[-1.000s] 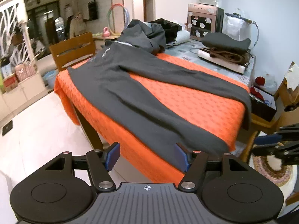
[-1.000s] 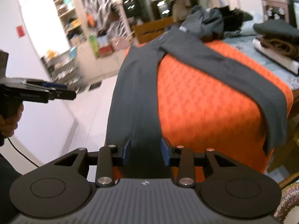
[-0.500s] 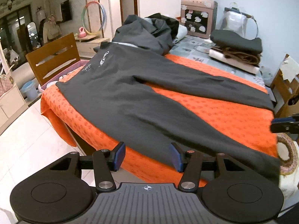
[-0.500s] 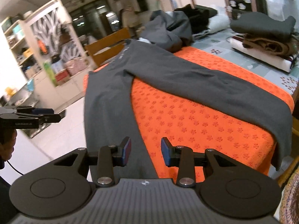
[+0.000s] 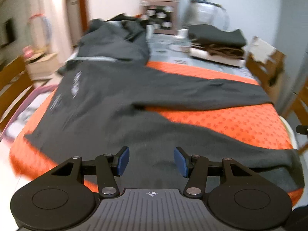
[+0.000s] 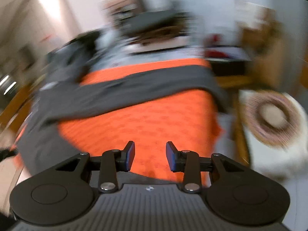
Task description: Fold clothes
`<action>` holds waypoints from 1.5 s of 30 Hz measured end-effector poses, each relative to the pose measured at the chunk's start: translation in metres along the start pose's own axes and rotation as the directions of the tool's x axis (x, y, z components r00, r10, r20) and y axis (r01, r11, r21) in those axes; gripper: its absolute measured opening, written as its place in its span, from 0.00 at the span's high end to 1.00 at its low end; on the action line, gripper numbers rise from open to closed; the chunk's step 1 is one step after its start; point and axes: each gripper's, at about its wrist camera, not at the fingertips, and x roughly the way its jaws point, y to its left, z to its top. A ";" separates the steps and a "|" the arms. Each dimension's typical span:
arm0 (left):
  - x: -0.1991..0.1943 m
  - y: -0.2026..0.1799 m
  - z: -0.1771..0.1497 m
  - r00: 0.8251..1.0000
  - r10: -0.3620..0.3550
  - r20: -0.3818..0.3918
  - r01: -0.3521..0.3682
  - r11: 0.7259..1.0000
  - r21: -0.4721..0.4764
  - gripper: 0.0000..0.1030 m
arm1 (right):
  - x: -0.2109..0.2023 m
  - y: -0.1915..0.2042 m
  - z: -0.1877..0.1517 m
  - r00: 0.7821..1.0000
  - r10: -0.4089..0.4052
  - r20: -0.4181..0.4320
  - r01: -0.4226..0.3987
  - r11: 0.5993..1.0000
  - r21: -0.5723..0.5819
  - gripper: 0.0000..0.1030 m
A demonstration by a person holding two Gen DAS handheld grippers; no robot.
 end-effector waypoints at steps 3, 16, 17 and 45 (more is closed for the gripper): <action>0.013 0.015 0.020 0.997 -0.077 0.010 0.076 0.994 0.074 0.46 | -0.019 -0.012 -0.027 0.988 -0.144 0.059 0.128 0.968 0.215 0.60; 0.051 0.006 0.065 0.973 -0.229 -0.034 0.232 0.957 0.175 0.46 | -0.049 -0.075 -0.159 0.961 -0.255 0.110 0.036 0.506 0.862 0.53; 0.051 0.002 0.066 0.971 -0.235 -0.034 0.237 0.953 0.187 0.46 | -0.045 -0.078 -0.169 0.963 -0.245 0.115 0.012 0.461 0.887 0.53; 0.047 -0.026 0.082 0.949 -0.315 0.002 0.314 0.945 0.093 0.46 | -0.037 -0.076 -0.157 0.944 -0.166 0.285 -0.200 0.399 0.895 0.96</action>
